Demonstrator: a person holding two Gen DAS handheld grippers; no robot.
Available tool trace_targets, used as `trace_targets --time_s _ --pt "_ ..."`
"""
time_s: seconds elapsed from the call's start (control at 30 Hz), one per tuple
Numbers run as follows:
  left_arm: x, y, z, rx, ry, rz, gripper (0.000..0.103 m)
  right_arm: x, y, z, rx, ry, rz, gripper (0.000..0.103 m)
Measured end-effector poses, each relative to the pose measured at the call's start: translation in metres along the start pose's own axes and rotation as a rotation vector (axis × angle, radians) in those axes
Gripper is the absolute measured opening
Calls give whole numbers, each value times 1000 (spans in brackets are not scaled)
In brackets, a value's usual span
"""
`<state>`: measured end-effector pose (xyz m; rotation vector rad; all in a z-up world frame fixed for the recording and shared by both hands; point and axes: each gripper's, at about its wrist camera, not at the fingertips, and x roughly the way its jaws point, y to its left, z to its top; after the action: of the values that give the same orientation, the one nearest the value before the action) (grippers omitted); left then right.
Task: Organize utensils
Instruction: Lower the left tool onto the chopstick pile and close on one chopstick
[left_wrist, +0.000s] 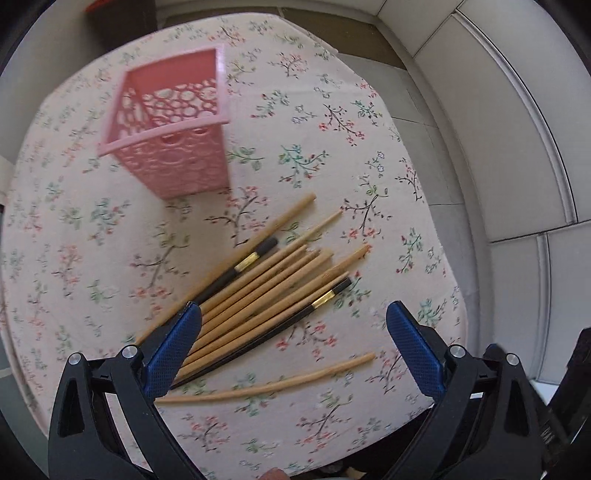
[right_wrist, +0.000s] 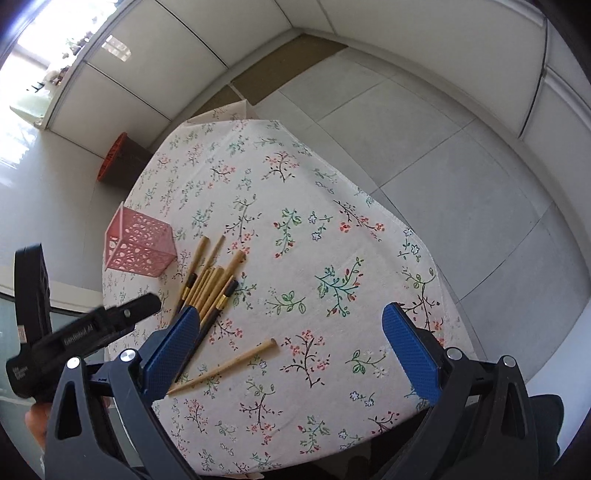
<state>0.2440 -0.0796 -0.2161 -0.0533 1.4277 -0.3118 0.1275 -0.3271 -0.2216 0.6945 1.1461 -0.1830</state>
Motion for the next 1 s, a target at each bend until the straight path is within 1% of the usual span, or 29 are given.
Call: trace_targets --time_s 0.07,0.13,0.23,0.37,0.5,0.57,0.7,0.77,0.8,0.83,0.87,0.97,1.0 --pt "14 -8 17 8 15 -5 92 9 -6 5 9 8 -12 96" --pt "24 -13 31 36 24 15 84 15 -11 10 11 13 -22 96" --pt "39 -15 47 71 58 42 62 24 -14 13 -1 27 -37 96" --pt "54 -19 54 121 55 121 51 35 -15 18 1 57 -15 96" --pt "72 -27 56 172 69 168 38 40 -15 20 9 65 -14 96" --pt "79 -29 57 191 68 195 35 40 -16 20 11 71 -14 96" --pt "82 -33 55 242 59 222 35 44 -16 21 13 79 -26 96" --pt "83 -35 50 268 51 227 26 46 -15 20 13 88 -24 96" --pt "83 -35 49 275 45 227 19 46 -14 19 10 91 -27 96" --pt "83 -35 47 279 35 220 18 47 -13 18 6 92 -33 96" --pt "82 -36 37 287 23 213 18 47 -12 17 4 97 -40 96" --pt "61 -30 22 315 -40 225 15 47 -9 9 31 123 -45 96" --pt "54 -28 17 316 -66 215 15 46 -9 5 45 135 -51 96"
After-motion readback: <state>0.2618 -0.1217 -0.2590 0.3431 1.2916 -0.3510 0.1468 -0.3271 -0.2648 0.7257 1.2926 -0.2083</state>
